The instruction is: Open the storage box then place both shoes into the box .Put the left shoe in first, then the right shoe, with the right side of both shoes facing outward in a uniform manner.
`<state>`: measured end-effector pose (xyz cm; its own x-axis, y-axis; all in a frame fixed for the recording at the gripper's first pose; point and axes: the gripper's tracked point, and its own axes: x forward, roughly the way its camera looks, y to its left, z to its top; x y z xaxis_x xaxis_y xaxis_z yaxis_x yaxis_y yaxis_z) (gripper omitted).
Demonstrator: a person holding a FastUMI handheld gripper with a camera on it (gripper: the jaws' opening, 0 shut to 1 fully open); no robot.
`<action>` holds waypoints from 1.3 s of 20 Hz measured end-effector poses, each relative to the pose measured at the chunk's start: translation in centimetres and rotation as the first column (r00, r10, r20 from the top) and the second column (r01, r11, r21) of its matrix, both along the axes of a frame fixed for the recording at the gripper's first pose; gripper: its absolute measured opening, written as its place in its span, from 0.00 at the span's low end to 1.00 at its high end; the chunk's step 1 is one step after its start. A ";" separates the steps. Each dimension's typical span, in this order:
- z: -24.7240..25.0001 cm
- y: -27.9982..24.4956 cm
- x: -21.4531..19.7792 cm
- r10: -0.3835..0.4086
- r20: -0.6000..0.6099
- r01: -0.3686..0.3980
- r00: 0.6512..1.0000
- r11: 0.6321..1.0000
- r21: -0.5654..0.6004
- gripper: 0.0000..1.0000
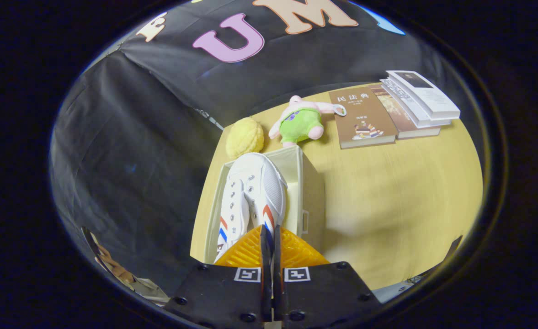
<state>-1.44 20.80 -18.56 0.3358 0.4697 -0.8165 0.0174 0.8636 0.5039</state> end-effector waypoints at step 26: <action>7.5 -8.7 3.6 -0.101 0.466 0.145 0.879 0.988 -0.060 1.00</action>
